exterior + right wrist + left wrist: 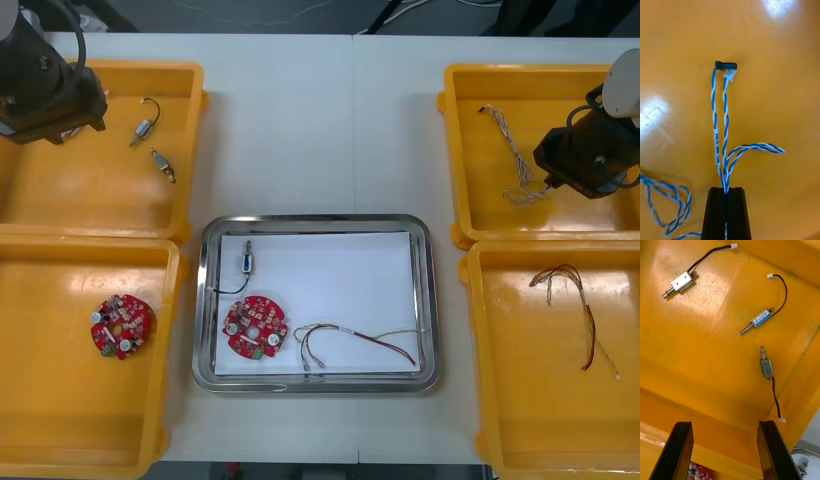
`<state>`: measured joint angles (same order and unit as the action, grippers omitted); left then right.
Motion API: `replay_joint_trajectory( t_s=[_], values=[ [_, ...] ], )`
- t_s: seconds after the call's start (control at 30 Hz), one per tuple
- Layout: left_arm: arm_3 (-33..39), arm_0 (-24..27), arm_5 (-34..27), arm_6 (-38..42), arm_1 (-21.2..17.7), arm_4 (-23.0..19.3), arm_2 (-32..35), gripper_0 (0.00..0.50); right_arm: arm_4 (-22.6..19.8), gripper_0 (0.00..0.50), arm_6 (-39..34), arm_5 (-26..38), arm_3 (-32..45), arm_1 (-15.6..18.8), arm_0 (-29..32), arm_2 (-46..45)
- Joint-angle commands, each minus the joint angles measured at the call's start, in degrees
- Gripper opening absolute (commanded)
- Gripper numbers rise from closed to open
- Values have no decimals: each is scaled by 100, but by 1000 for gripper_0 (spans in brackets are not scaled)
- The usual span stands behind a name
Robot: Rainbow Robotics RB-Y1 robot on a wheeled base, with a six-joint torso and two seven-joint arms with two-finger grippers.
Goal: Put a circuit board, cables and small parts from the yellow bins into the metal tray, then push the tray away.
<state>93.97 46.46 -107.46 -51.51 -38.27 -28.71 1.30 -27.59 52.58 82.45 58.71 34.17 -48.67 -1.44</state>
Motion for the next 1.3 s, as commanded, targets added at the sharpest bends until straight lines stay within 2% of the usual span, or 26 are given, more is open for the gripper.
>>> replay_joint_trajectory(
  t_s=[0.03,0.13,0.3,0.5,0.87,0.97,1.17,1.3],
  values=[
    [42,302,67,-245,-198,-65,345,500,43,0,314,404,633,310,-240,-49],
    [34,302,67,-245,-119,-65,406,500,61,0,428,738,897,354,-248,-216],
    [-63,293,155,-254,153,243,494,500,184,0,622,1230,1363,433,-231,-251],
    [-415,302,516,-307,452,516,617,500,175,0,1404,1801,2066,486,-38,-515],
    [-1083,443,1008,-448,839,753,617,500,-607,0,2924,2495,3789,468,674,-761],
    [-1337,531,1175,-474,962,788,617,500,-888,0,3373,2645,4483,415,964,-744],
    [-1645,662,1500,-500,1190,893,591,500,-1381,0,4049,2755,5564,345,1439,-612],
    [-1715,662,1693,-474,1252,946,476,500,-1539,0,4181,2755,6179,345,1676,-410]
  ],
)
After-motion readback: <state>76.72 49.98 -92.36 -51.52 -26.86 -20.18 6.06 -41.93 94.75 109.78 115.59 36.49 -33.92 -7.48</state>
